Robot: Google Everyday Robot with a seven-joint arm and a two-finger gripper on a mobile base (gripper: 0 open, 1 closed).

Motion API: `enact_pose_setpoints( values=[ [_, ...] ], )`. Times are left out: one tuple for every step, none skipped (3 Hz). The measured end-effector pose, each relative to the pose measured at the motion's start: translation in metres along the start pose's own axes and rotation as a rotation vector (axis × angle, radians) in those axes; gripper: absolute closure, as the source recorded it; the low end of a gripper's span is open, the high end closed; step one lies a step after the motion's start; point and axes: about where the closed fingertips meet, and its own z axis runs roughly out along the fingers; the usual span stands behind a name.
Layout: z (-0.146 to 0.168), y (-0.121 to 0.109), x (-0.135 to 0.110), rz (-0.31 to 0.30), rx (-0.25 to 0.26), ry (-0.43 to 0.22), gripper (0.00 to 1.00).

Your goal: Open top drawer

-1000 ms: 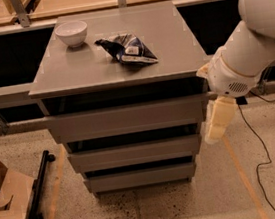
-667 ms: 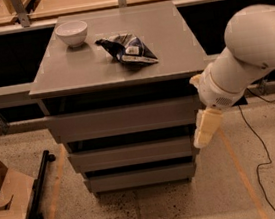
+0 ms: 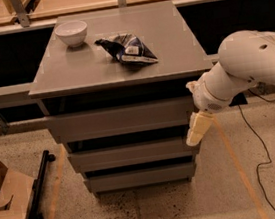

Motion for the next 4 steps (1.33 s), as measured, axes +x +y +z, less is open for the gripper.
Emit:
enact_pose_setpoints(
  values=[
    [0.019, -0.018, 0.004, 0.017, 0.016, -0.037, 0.0],
    [0.021, -0.019, 0.005, 0.019, 0.015, -0.039, 0.0],
    [0.04, -0.006, 0.003, 0.012, -0.031, -0.019, 0.0],
    [0.063, -0.007, -0.002, 0.005, -0.023, -0.04, 0.0]
  ],
)
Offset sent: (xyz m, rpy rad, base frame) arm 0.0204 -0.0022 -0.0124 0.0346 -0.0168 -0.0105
